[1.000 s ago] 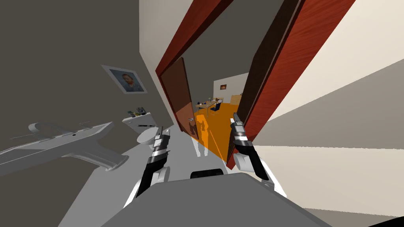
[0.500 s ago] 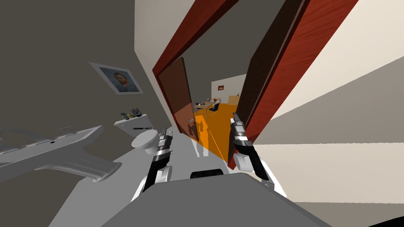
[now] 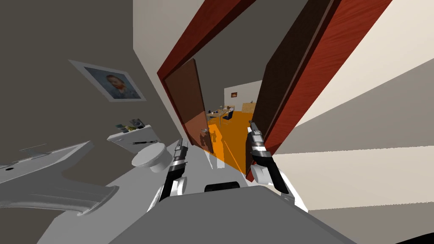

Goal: Push the door open

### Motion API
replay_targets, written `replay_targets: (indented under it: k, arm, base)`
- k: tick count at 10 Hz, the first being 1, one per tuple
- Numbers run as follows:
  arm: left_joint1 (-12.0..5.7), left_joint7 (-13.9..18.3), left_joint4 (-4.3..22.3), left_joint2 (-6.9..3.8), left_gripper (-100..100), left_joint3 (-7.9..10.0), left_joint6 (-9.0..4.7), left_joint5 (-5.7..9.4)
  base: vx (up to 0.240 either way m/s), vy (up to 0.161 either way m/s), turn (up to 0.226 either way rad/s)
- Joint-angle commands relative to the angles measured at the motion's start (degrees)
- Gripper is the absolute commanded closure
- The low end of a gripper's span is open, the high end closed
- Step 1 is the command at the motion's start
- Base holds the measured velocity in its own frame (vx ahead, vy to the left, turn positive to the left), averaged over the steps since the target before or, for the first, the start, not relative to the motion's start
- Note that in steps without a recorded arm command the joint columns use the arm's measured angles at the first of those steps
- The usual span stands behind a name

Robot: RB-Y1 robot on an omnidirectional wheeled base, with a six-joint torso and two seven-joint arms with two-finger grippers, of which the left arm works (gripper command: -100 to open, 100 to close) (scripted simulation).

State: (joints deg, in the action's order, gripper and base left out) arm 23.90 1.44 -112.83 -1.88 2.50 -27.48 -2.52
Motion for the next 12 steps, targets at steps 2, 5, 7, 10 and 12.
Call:
replay_targets:
  k: [2, 5, 7, 10, 12]
  arm:
    - [-1.89, -0.18, 4.29, -0.39, -100, -0.23, -1.03, 0.22]
    - [-3.34, -0.2, 8.05, -0.74, -100, -0.33, -1.85, 0.48]
    - [-4.82, -0.22, 11.33, -1.07, -100, -0.44, -2.68, 0.73]
    - [-6.36, -0.25, 15.63, -1.35, -100, -0.55, -3.55, 1.0]
    - [-7.13, -0.26, 17.54, -1.49, -100, -0.6, -3.98, 1.14]
  base:
    - [0.057, 0.112, -0.145]
    - [0.041, 0.07, -0.098]
    - [0.054, 0.099, -0.144]
    - [0.038, 0.084, -0.107]
    - [0.047, 0.105, -0.104]
